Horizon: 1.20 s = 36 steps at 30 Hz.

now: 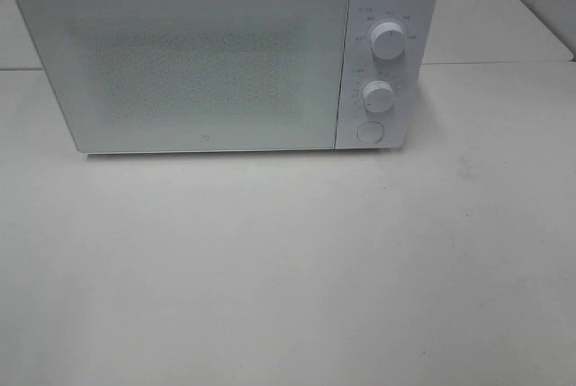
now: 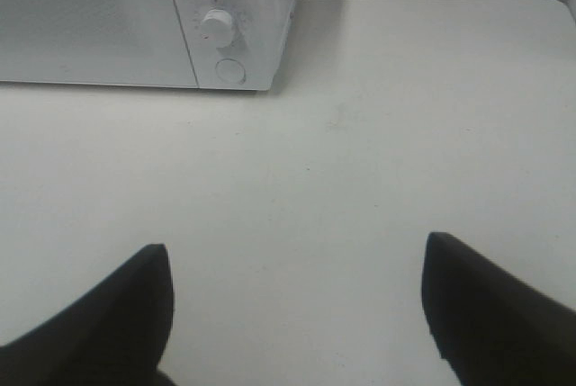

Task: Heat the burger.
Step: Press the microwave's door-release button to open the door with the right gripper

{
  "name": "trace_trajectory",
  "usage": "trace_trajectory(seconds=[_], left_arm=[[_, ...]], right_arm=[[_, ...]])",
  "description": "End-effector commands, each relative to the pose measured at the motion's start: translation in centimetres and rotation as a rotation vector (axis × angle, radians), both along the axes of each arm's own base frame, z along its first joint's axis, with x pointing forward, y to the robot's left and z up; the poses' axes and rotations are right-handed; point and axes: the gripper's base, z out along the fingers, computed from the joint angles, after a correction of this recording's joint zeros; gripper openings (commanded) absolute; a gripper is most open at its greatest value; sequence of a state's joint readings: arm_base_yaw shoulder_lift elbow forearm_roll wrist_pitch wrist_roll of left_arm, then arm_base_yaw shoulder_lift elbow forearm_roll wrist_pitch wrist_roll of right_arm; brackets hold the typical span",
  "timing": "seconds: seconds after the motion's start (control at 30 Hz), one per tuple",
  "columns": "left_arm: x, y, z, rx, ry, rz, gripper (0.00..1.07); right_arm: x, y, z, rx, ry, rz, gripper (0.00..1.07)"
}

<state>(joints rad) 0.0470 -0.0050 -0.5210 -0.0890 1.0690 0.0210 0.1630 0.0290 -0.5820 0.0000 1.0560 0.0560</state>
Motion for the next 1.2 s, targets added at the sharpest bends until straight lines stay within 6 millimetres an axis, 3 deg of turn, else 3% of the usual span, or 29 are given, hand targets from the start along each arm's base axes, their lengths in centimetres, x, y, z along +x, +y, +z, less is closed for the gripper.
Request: trace_trajectory(seconds=[0.03, 0.67, 0.93, 1.2], left_arm=[[-0.2, 0.0, -0.1, -0.002, -0.010, 0.003, 1.00], [-0.2, 0.0, -0.1, -0.002, -0.010, 0.003, 1.00], [-0.2, 0.0, -0.1, -0.002, -0.010, 0.003, 1.00], [-0.2, 0.0, -0.1, -0.002, -0.010, 0.003, 1.00]], right_arm=[[-0.4, 0.1, -1.1, -0.010, -0.019, -0.060, 0.76], [0.3, 0.2, -1.8, -0.007, -0.042, -0.086, 0.76], [0.4, 0.2, -0.3, -0.012, -0.097, -0.081, 0.76], [3.7, 0.4, 1.6, -0.005, -0.151, -0.080, 0.76]])
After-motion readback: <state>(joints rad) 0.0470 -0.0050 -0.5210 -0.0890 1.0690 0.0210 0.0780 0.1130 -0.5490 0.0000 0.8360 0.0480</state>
